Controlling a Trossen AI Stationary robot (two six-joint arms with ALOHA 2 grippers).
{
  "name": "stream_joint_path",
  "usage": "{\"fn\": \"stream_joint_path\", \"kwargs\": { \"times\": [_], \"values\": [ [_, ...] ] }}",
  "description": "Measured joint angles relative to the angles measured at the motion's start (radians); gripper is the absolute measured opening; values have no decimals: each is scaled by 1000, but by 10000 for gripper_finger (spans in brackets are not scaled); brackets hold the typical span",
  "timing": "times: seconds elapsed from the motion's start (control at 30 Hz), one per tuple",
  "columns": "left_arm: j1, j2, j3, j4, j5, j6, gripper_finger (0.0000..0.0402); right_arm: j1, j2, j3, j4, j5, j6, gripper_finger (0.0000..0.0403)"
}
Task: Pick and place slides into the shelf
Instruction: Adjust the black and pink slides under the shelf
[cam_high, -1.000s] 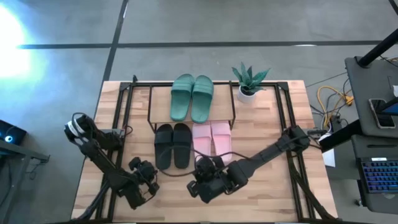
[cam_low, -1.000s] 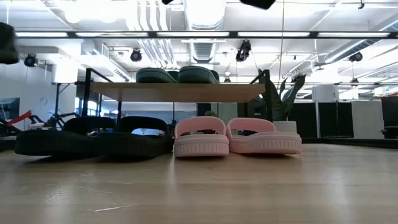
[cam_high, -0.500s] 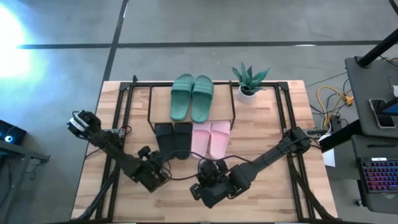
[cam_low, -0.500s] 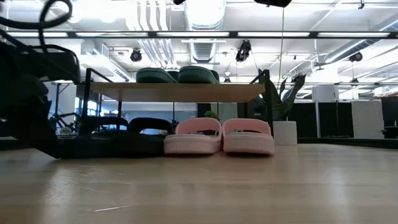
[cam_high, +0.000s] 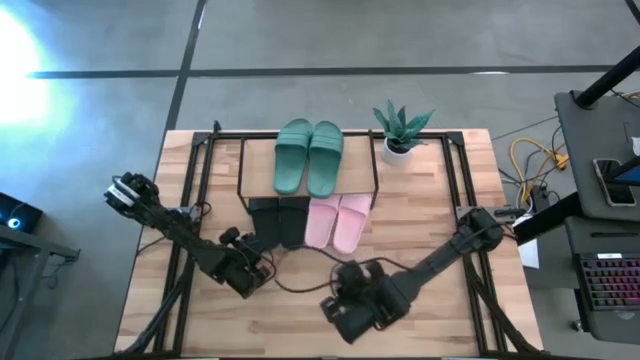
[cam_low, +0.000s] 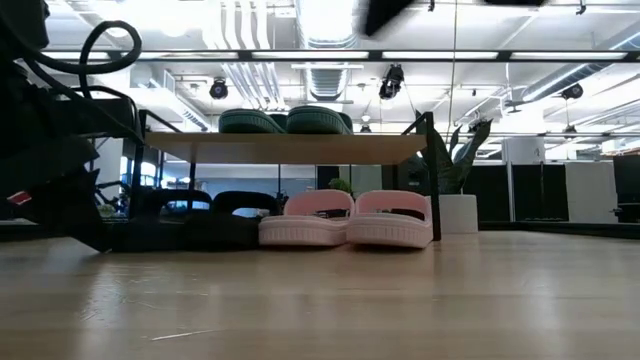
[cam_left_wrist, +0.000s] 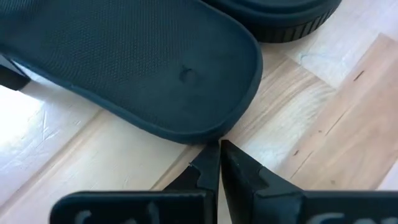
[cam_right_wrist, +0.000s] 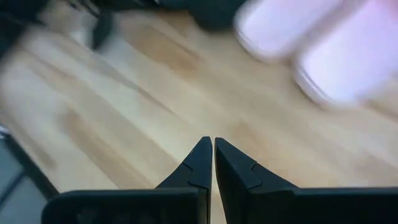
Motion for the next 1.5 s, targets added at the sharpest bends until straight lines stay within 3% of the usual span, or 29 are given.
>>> {"fn": "stream_joint_path", "kwargs": {
  "times": [0.17,0.3,0.4,0.6,0.8,1.13,1.33,1.5],
  "values": [
    [-9,-33,23,-27,41,20,1,72,0,-1,-217,-169,259,13],
    [-23,-94,64,-13,49,74,1,121,0,-52,-232,-257,482,13],
    [-35,-140,86,-10,55,114,1,130,0,-134,-137,-292,615,12],
    [-45,-203,73,-51,60,127,1,89,0,-366,290,-229,726,13],
    [-77,-199,71,-70,142,117,1,18,-1,-456,296,-128,743,13],
    [-132,-186,73,-70,119,46,1,-111,-3,-447,339,-21,468,13],
    [-131,-186,74,-70,96,46,1,-179,-2,-447,323,-35,360,13],
    [-131,-186,74,-70,91,46,1,-191,-2,-447,184,-73,411,13]
  ]
}}
